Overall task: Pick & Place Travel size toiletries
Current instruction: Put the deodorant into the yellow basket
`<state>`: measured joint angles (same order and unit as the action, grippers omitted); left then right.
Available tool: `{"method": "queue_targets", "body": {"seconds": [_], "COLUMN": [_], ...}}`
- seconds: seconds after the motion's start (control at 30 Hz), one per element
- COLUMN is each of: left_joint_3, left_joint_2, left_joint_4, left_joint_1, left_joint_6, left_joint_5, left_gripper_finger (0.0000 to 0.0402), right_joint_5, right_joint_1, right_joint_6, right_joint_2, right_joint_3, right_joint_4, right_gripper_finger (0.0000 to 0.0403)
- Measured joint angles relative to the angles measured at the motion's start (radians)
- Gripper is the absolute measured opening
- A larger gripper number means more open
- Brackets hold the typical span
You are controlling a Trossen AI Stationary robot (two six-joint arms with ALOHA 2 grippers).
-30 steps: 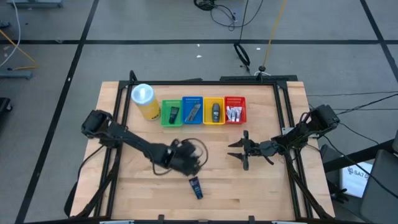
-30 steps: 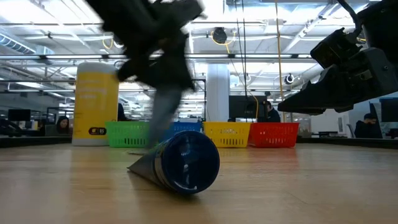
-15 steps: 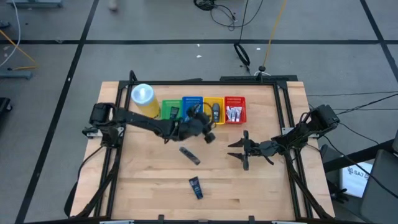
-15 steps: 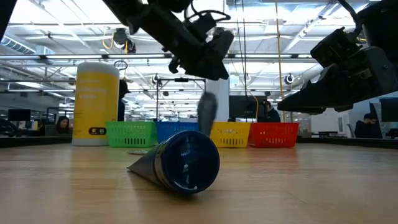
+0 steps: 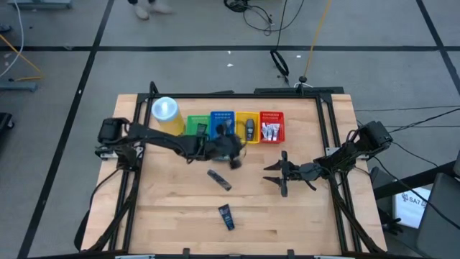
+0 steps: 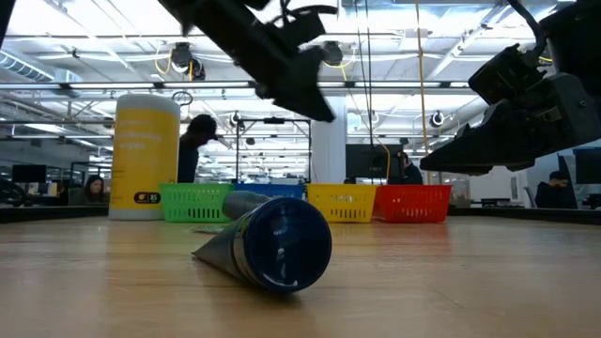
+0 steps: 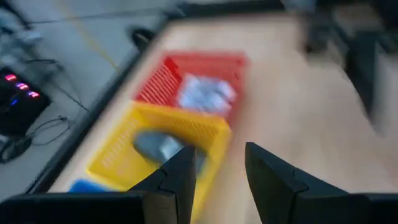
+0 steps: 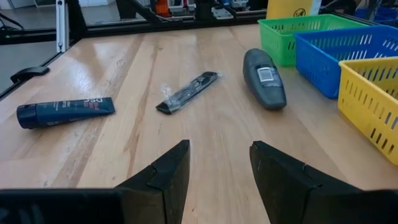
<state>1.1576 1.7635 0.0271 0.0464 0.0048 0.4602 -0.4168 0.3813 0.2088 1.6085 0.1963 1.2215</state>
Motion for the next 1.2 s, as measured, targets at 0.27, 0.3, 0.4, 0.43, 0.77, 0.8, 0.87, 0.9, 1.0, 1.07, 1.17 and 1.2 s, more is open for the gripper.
{"method": "queue_targets", "body": {"seconds": [0.27, 0.3, 0.4, 0.43, 0.77, 0.8, 0.87, 0.9, 1.0, 1.07, 1.17, 1.2], "left_joint_3": [-0.001, -0.001, -0.018, -0.030, -0.188, -0.197, -0.215, -0.222, -0.232, -0.232, -0.234, -0.234], "left_joint_2": [-0.031, -0.031, -0.033, -0.033, -0.027, -0.027, -0.027, -0.027, -0.016, -0.016, -0.014, -0.014], "left_joint_4": [-0.512, -0.552, -0.573, -0.567, -0.351, -0.331, -0.306, -0.299, -0.258, -0.250, -0.185, -0.149], "left_joint_1": [0.052, 0.051, 0.040, 0.034, -0.046, -0.049, -0.054, -0.053, -0.052, -0.051, -0.048, -0.046], "left_joint_6": [0.004, 0.002, 0.026, 0.039, 0.025, 0.017, 0.007, 0.002, -0.016, -0.050, -0.115, -0.140], "left_joint_5": [-0.203, -0.212, -0.221, -0.221, -0.288, -0.292, -0.310, -0.316, -0.329, -0.330, -0.330, -0.330], "left_gripper_finger": [0.0151, 0.0162, 0.0207, 0.0225, 0.0300, 0.0291, 0.0267, 0.0254, 0.0217, 0.0197, 0.0175, 0.0175], "right_joint_5": [0.000, 0.000, 0.000, 0.000, 0.000, 0.000, 0.000, 0.000, 0.000, 0.000, 0.000, 0.000], "right_joint_1": [0.000, 0.000, 0.000, 0.000, 0.000, 0.000, 0.000, 0.000, 0.000, 0.000, 0.000, 0.000], "right_joint_6": [0.015, 0.015, 0.015, 0.016, 0.018, 0.018, 0.018, 0.018, 0.018, 0.018, 0.018, 0.018], "right_joint_2": [0.000, 0.000, 0.000, 0.000, 0.000, 0.000, 0.000, 0.000, 0.000, 0.000, 0.000, 0.000], "right_joint_3": [0.000, 0.000, 0.000, 0.000, 0.000, 0.000, 0.000, 0.000, 0.000, 0.000, 0.000, 0.000], "right_joint_4": [-0.010, -0.010, -0.013, -0.012, -0.009, -0.008, -0.007, -0.007, -0.007, -0.007, -0.007, -0.007], "right_gripper_finger": [0.0160, 0.0160, 0.0160, 0.0160, 0.0160, 0.0160, 0.0160, 0.0160, 0.0160, 0.0160, 0.0160, 0.0160]}}
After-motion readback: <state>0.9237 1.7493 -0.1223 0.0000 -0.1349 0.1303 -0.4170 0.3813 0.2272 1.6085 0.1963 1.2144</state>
